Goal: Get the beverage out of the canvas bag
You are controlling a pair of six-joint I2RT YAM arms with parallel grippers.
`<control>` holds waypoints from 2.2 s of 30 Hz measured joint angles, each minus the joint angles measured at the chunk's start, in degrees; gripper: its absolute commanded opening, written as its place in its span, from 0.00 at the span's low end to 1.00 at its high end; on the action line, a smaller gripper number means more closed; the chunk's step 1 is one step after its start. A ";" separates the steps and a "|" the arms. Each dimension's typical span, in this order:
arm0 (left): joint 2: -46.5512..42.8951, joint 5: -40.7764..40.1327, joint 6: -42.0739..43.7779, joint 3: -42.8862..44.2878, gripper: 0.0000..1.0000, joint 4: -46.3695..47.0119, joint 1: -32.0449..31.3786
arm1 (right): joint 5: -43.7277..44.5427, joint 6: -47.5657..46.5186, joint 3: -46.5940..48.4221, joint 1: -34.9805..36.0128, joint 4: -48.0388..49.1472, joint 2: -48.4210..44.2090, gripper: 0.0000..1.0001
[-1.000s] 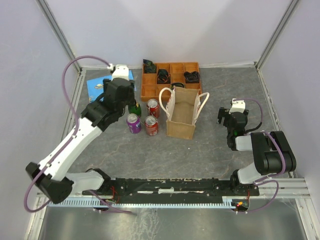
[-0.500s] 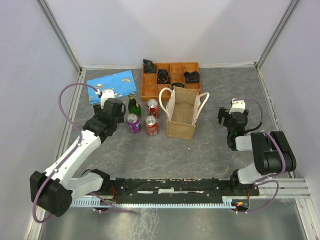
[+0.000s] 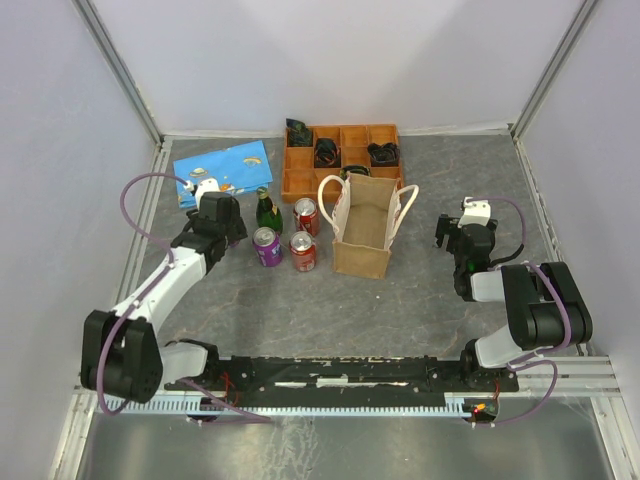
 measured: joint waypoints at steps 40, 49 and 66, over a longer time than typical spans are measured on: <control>11.04 5.66 -0.04 -0.66 0.12 6.84 -5.44 | 0.00 0.00 0.00 0.00 0.00 0.00 0.99; 11.28 4.15 -0.42 0.92 0.65 2.51 -6.80 | 0.00 0.00 0.00 0.00 0.02 0.00 0.99; 6.25 3.78 -2.36 3.19 0.99 -3.61 -8.59 | 0.00 0.00 0.00 0.00 0.00 0.00 0.99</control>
